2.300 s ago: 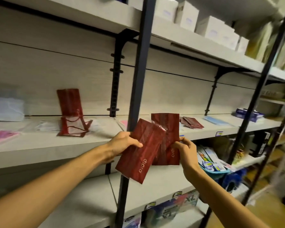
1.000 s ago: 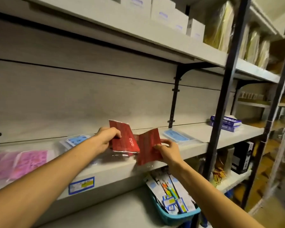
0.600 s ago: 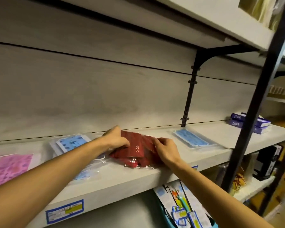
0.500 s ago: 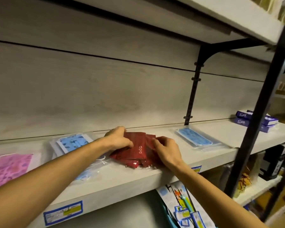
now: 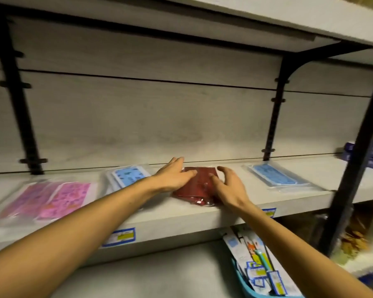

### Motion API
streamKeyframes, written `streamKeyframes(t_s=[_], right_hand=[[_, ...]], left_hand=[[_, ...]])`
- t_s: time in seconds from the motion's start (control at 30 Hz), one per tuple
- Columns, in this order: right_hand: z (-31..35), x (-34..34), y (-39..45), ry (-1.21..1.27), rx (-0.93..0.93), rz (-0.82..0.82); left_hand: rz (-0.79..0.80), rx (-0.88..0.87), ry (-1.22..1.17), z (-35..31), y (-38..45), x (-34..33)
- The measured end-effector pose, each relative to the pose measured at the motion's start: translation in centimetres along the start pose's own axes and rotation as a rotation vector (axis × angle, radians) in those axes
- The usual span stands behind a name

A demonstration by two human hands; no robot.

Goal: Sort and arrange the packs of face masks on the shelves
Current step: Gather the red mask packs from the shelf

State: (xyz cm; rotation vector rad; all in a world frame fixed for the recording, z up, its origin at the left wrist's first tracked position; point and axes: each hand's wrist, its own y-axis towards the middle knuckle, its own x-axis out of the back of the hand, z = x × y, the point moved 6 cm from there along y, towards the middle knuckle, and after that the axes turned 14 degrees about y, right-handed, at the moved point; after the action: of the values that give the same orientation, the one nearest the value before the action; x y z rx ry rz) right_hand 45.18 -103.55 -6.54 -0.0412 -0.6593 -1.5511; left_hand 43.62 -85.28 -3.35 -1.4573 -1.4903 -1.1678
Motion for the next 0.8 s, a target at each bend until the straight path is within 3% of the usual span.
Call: streamKeyframes(t_s=[0.1, 0.17, 0.33, 0.53, 0.8], right_hand=[[1.1, 0.6, -1.7, -0.11, 0.206, -0.131], [2.9, -1.1, -3.4, -0.151, 0.333, -0.119], [8.1, -9.3, -9.2, -0.259, 0.549, 0.177], [12.5, -17.3, -16.0, -0.252, 0.609, 0.454], [15.2, -23.2, -21.0, -0.307, 0.614, 0.522]], left_hand=[[-0.151, -0.044, 0.273, 1.7, -4.1, 2.2], [-0.25, -0.032, 0.399, 3.7, -7.6, 3.5], [-0.221, 0.126, 0.578, 10.9, -15.2, 3.8], [-0.175, 0.181, 0.655, 17.1, -24.6, 4.8], [-0.188, 0.131, 0.748, 22.9, -35.5, 6.6]])
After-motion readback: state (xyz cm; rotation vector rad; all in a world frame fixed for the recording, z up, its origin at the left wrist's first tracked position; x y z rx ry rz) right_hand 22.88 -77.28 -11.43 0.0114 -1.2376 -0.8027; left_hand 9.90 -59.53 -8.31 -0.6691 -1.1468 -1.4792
